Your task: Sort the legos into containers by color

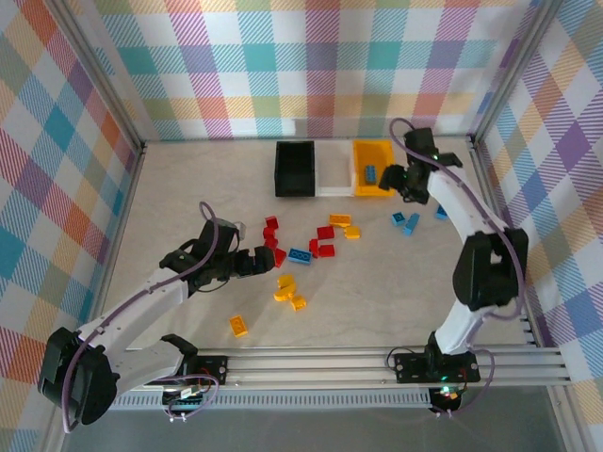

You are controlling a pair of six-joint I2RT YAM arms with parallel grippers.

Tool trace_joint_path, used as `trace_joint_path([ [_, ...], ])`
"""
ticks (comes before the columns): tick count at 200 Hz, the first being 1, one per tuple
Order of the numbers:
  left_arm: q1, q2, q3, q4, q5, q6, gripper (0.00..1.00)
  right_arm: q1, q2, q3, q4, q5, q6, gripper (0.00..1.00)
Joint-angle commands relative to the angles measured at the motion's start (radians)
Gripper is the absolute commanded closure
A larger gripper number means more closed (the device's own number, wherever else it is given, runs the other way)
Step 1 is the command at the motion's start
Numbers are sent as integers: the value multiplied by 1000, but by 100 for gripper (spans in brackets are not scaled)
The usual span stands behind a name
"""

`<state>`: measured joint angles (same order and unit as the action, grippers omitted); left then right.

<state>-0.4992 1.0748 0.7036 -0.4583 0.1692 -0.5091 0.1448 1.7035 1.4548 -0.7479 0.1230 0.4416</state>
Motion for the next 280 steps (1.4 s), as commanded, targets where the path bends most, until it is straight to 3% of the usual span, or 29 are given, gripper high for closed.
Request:
trace_joint_path([
  [1,-5,-6,16,22,29,-6,0,-49,-7,-138,11,-16,34,24],
  [66,-5,-19,18,12,35,-12,0,-108,66,-211,92,-60,23,40],
  [128,-6,-40,14,-22,10,-6,0,-116,174,-170,120,-46,17,44],
  [221,-6,-23,16,-19,7,-5,0,-145,209,-165,160,-31,-22,55],
  [280,-5,-21,12,-15,6,-12,0,-146,210,-155,171,-58,-53,72],
])
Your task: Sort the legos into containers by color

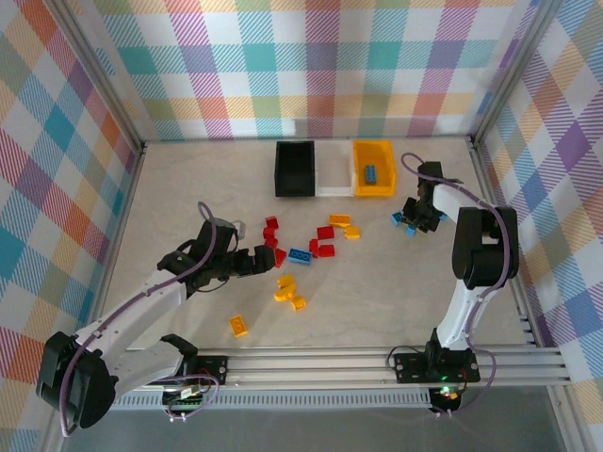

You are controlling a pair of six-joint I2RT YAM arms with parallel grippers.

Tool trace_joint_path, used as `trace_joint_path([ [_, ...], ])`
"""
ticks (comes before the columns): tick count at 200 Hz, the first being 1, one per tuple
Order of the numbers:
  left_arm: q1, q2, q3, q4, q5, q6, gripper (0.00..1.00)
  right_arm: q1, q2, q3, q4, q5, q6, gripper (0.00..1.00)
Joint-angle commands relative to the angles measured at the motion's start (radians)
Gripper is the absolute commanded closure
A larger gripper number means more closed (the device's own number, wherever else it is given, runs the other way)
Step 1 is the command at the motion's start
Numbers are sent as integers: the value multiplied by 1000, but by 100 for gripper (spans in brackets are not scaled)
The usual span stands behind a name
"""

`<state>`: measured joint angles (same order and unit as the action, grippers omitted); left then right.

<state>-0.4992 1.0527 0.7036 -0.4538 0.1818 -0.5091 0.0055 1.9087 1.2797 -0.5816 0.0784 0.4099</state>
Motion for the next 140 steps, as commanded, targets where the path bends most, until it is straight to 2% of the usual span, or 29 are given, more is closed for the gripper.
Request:
trace_joint_path([
  [1,-5,0,12,-20,-7,-13,0,-6,4,19,4,-13,-22,73],
  [61,-6,6,14,0,3,-23,0,-6,-107,-15,4,-19,-27,81],
  [109,-6,26,9,29,23,-35,0,34,-183,64,52,-256,-13,80],
  [140,-6,39,16,35,34,-37,0,67,-72,248,55,-362,3,80],
])
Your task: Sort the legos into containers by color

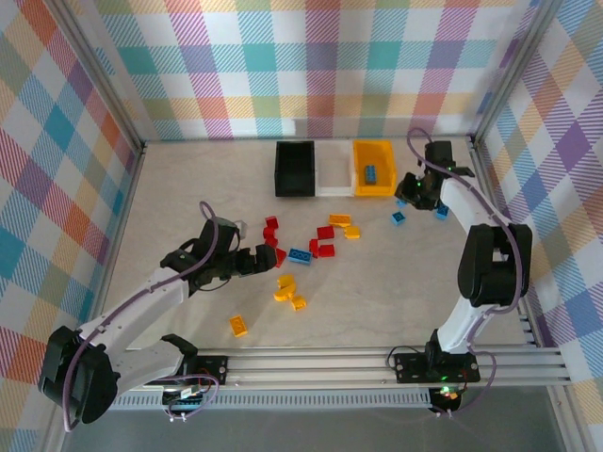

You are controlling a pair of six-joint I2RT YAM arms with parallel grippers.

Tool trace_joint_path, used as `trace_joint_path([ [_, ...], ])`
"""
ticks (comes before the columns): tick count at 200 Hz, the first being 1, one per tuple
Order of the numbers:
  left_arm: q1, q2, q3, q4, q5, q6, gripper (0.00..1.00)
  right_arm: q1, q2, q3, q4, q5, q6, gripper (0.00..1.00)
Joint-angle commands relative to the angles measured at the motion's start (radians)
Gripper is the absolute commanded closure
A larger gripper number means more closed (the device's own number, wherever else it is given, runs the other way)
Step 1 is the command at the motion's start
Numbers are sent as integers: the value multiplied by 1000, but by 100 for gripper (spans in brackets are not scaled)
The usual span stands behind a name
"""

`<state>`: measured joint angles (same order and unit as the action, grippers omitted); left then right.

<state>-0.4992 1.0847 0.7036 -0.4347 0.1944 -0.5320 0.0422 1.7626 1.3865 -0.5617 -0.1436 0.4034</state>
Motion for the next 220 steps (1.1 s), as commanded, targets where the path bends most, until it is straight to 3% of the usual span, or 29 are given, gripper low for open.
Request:
trace_joint_path([
  [1,-6,7,16,15,21,-13,0,31,77,149,34,-141,9,80],
  [65,-6,-29,20,-39,-6,-12,0,49,430,558,-61,-160,13,78],
  [113,-6,-21,26,-47,-12,-10,0,50,508,641,-74,-168,2,67],
  [162,-6,7,32,-16,-4,-20,0,54,345,535,-56,-155,-38,49],
  [185,-7,29,42,-4,11,-22,0,54,253,485,-179,-37,-72,46],
  [220,-12,45,38,28,14,-27,0,52,81,163,-191,135,-122,34],
])
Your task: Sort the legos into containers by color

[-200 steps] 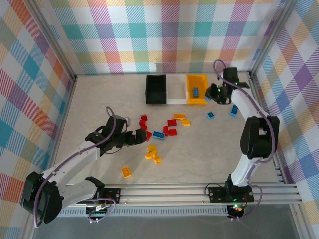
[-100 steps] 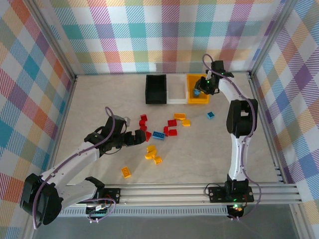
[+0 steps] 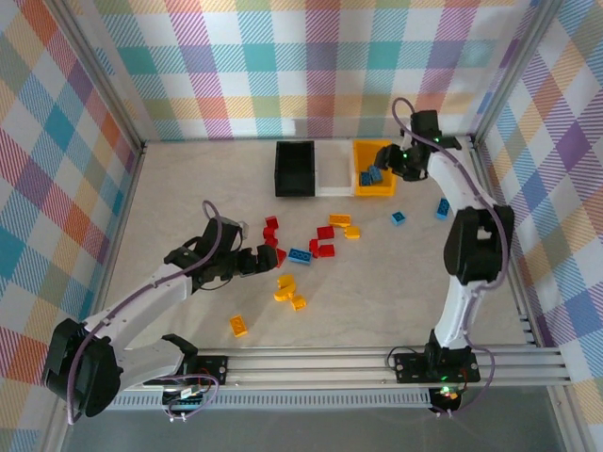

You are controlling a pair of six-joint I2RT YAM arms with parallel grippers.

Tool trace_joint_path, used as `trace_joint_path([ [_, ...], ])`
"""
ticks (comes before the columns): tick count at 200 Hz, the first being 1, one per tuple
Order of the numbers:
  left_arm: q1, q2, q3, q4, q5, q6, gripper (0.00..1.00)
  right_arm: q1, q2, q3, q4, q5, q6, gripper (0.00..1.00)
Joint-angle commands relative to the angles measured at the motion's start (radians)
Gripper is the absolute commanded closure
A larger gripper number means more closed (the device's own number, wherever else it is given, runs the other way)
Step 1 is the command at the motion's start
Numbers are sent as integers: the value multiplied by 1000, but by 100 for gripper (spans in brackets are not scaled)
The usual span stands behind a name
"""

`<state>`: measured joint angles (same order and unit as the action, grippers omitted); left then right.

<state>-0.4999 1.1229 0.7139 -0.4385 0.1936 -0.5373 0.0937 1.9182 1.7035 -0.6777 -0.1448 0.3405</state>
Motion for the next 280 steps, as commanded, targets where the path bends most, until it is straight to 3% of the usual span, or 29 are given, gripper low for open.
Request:
trace_joint_path([
  [1,-11,8,27,33,15,-23,0,1,-77,-162,-74,138,-62,33],
  [26,-12,55,35,62,45,-23,0,2,-56,-241,-70,145,-117,28],
  [149,-17,67,30,64,32,-26,0,3,166,-134,-88,154,-226,26],
  [214,-17,70,27,63,29,-31,0,10,153,-174,-49,123,-208,34],
  [280,-17,56,19,55,24,-33,0,41,191,-146,-46,197,-268,37],
])
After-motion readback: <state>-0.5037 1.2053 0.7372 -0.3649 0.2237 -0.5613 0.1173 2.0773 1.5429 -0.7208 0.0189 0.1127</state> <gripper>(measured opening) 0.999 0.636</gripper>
